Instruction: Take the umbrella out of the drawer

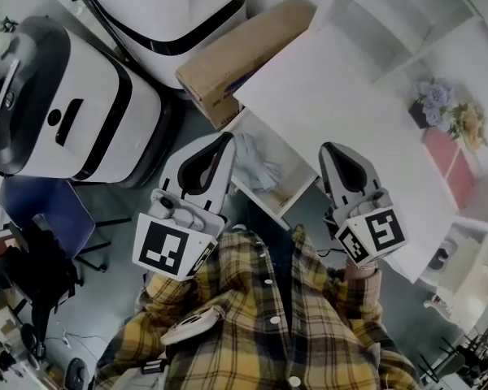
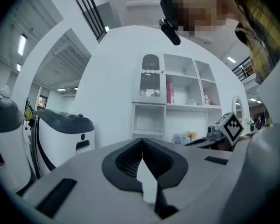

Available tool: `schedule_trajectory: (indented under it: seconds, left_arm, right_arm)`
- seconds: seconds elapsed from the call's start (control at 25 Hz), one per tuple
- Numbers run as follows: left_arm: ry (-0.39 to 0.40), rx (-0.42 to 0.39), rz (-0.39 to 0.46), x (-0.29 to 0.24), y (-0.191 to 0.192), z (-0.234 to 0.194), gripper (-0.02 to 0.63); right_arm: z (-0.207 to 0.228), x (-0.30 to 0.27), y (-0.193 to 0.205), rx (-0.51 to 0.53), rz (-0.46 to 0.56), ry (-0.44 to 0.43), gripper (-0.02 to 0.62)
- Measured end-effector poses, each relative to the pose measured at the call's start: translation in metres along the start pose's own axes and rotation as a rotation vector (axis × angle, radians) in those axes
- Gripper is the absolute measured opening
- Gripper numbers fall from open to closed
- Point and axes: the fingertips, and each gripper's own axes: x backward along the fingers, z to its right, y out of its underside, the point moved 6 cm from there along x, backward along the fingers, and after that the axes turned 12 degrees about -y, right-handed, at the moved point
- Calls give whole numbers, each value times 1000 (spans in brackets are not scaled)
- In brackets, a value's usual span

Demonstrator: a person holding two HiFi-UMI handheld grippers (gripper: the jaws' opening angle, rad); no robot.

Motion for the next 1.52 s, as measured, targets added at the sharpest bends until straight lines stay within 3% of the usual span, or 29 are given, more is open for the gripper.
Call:
schedule_trajectory:
  seconds: [0.48, 1.04, 1.52]
  left_arm:
    - [-16, 1, -25, -49, -2, 0, 20]
    - [24, 6, -39, -68, -1, -20, 20]
    - [6, 29, -66, -53, 18, -32, 20]
  right_arm:
    - [39, -26, -1, -28, -9, -64, 17]
    - [47, -36, -2, -52, -31, 1, 17]
    - [33, -40, 17, -58, -94, -13, 17]
